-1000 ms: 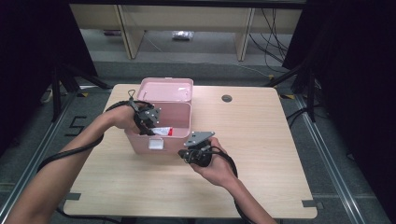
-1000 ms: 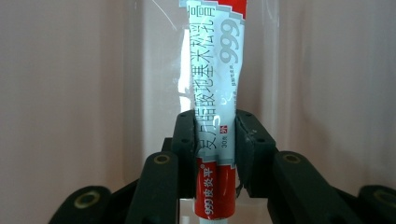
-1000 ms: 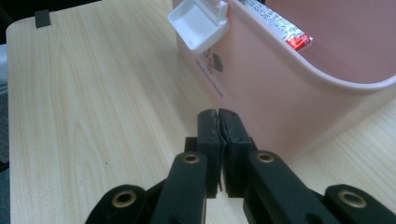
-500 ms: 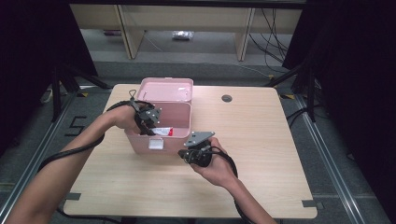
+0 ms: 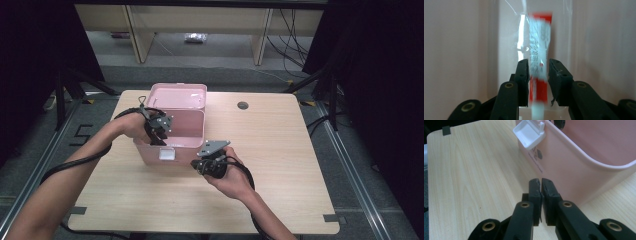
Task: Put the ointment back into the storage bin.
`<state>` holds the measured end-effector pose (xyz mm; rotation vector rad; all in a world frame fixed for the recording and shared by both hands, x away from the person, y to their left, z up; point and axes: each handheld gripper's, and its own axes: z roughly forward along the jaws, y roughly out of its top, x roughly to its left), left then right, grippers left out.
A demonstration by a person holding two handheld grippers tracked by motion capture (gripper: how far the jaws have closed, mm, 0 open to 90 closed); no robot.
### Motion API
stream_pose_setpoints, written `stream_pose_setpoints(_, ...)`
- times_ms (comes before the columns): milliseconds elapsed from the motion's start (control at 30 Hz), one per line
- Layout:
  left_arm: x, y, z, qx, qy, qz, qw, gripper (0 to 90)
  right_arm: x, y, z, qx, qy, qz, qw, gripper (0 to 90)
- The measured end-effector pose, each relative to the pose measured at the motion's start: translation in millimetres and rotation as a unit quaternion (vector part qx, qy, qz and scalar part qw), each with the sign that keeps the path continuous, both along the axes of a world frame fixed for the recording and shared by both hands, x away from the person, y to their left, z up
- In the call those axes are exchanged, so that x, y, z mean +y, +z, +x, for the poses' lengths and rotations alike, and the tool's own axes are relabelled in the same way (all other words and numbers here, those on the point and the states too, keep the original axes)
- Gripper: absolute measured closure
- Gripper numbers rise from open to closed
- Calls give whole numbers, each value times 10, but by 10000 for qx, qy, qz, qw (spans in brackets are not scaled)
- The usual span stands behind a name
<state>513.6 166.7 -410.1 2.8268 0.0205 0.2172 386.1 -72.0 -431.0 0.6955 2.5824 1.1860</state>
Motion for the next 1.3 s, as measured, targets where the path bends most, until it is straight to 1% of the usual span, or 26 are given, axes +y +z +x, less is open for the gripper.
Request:
stream_pose_setpoints(67,-1,14,-4,-33,29,-31,10000,665,7,-2,1,-8,18,12,10000,868)
stream_pose_setpoints(100,-1,34,4,-58,-38,41,10000,660,8,-5,3,-30,24,22,10000,867)
stream_pose_setpoints(133,-4,44,7,-103,-67,9,9999,656,9,-5,3,-34,23,25,10000,866)
stream_pose_setpoints(167,-4,42,-11,-71,44,-101,9999,653,9,-3,4,-35,33,12,10000,866)
stream_pose_setpoints(200,-2,69,0,-141,-55,-30,9999,647,9,-4,5,-37,35,13,10000,865)
stream_pose_setpoints(233,0,69,-15,-128,38,-156,9998,641,7,-4,7,-50,35,9,10000,864)
stream_pose_setpoints(300,12,104,-6,-186,-20,-123,9997,637,10,-11,6,-63,13,42,10000,862)
stream_pose_setpoints(333,16,106,-19,-178,77,-244,9995,633,11,-9,-3,-1,-21,49,10000,859)
stream_pose_setpoints(500,59,188,-34,-388,116,-400,9984,623,-7,6,16,-42,-2,42,10000,856)
stream_pose_setpoints(567,70,191,-58,-427,241,-639,9968,623,-9,5,18,-50,-1,39,10000,854)
stream_pose_setpoints(633,97,217,-73,-515,325,-762,9952,616,-10,-1,11,6,-27,57,10000,851)
stream_pose_setpoints(700,122,230,-87,-523,413,-903,9937,607,-20,-5,21,-24,-17,46,10000,850)
stream_pose_setpoints(800,175,255,-108,-588,561,-1139,9902,587,-29,-7,23,-48,-31,64,10000,848)
stream_pose_setpoints(833,193,264,-113,-614,623,-1257,9882,579,-30,-8,27,-58,-22,68,10000,846)
stream_pose_setpoints(867,219,288,-113,-671,645,-1286,9873,566,-27,-17,30,-79,-52,119,9999,844)
stream_pose_setpoints(900,240,297,-117,-680,714,-1424,9849,553,-34,-7,32,-20,-54,90,9999,842)
stream_pose_setpoints(933,271,318,-122,-683,780,-1543,9826,544,-35,-8,40,-44,-46,108,9999,839)
stream_pose_setpoints(967,306,346,-117,-749,887,-1656,9793,531,-32,-16,48,-64,-67,168,9998,835)
stream_pose_setpoints(1033,351,375,-116,-774,1055,-1883,9734,507,-39,-9,58,-35,-63,144,9999,830)
stream_pose_setpoints(1067,367,382,-115,-770,1161,-2018,9695,495,-43,-9,73,-100,-18,132,9999,827)
stream_pose_setpoints(1100,390,393,-109,-777,1331,-2166,9640,480,-46,-8,82,-137,-20,129,9998,825)
stream_pose_setpoints(1133,406,393,-104,-771,1527,-2348,9569,468,-45,-9,70,-7,-98,172,9998,821)
stream_pose_setpoints(1167,433,407,-90,-794,1630,-2380,9542,463,-44,-17,73,-41,-109,210,9997,819)
stream_pose_setpoints(1200,452,406,-80,-821,1884,-2536,9452,455,-49,-16,69,-37,-141,203,9997,817)
stream_pose_setpoints(1233,466,408,-72,-825,2035,-2616,9398,444,-55,-22,70,-55,-148,243,9996,814)
stream_pose_setpoints(1300,491,400,-55,-790,2480,-2890,9213,421,-72,-22,83,-138,-98,202,9997,807)
